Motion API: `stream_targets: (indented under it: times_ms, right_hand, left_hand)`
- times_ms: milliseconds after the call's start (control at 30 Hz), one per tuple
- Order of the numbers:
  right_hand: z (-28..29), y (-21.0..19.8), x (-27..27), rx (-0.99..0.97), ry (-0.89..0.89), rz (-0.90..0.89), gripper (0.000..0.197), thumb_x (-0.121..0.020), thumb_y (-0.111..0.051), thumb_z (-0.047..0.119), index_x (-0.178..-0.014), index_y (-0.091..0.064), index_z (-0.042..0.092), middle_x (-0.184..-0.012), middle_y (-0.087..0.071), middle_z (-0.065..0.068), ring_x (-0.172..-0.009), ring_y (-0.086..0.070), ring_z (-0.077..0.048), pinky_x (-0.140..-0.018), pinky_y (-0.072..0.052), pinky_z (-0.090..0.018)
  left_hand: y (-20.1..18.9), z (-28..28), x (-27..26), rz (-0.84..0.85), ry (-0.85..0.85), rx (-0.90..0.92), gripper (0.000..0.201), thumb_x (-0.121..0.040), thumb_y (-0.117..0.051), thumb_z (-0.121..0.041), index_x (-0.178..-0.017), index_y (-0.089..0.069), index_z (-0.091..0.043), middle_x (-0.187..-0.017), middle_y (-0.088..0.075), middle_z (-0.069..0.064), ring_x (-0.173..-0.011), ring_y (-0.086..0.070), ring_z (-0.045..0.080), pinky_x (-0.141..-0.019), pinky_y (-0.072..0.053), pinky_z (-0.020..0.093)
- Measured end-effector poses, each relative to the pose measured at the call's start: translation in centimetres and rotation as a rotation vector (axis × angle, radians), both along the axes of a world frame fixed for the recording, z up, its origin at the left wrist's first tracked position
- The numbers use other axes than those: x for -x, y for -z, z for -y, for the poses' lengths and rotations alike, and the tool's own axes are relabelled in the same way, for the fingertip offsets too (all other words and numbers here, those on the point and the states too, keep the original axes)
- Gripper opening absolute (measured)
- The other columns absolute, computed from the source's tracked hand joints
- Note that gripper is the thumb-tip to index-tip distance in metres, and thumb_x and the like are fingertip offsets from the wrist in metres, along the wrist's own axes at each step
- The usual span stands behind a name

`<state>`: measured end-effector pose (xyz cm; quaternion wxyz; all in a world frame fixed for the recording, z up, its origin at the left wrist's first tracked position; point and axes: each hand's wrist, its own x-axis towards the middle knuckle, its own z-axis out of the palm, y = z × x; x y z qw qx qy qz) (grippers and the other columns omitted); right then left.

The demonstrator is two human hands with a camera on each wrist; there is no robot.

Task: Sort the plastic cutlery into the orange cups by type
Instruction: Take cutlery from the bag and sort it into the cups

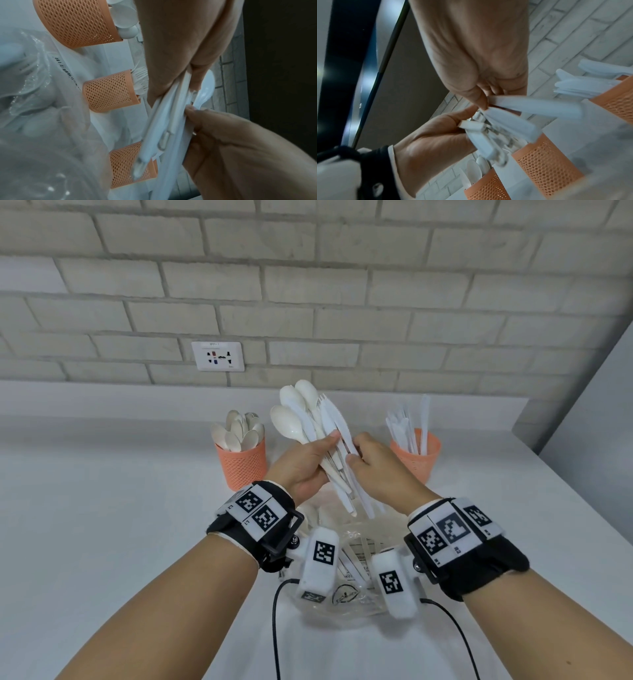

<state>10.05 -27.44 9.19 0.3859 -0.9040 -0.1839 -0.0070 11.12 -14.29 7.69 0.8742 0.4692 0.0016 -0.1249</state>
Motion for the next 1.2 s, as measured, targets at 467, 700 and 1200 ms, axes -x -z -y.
stream_targets:
  times_ms: [467, 700, 1200]
  right_hand:
    - [0.4, 1.2, -1.4, -0.343, 0.034, -0.093, 0.030, -0.092, -0.053, 0.036, -0.107, -0.059, 0.011, -0.096, -0.069, -0.010, -0.086, -0.067, -0.025, -0.074, -0.055, -0.036]
    - [0.5, -0.1, -0.7, -0.407, 0.113, 0.134, 0.016, -0.094, -0.051, 0.028, -0.082, -0.047, 0.019, -0.065, -0.049, 0.010, -0.053, -0.049, 0.000, -0.053, -0.039, -0.014]
    - [-1.7, -0.8, -1.3, -0.409, 0.146, 0.167, 0.012, -0.085, -0.063, 0.015, -0.095, -0.062, 0.009, -0.078, -0.062, 0.000, -0.072, -0.060, -0.014, -0.066, -0.049, -0.018]
  left_hand:
    - [0.1, 0.5, -0.4, -0.006, -0.074, -0.043, 0.020, -0.093, -0.051, -0.008, -0.110, -0.060, 0.000, -0.100, -0.067, 0.012, -0.092, -0.067, 0.024, -0.085, -0.056, 0.037]
    - [0.0, 0.6, -0.6, -0.035, -0.108, -0.115, 0.028, -0.094, -0.051, -0.008, -0.120, -0.056, 0.001, -0.101, -0.065, 0.015, -0.089, -0.065, 0.023, -0.081, -0.056, 0.035]
    - [-0.1, 1.8, 1.1, 0.161, -0.089, -0.588, 0.018, -0.092, -0.044, 0.005, -0.085, -0.054, -0.009, -0.069, -0.052, 0.010, -0.060, -0.051, 0.017, -0.058, -0.047, 0.027]
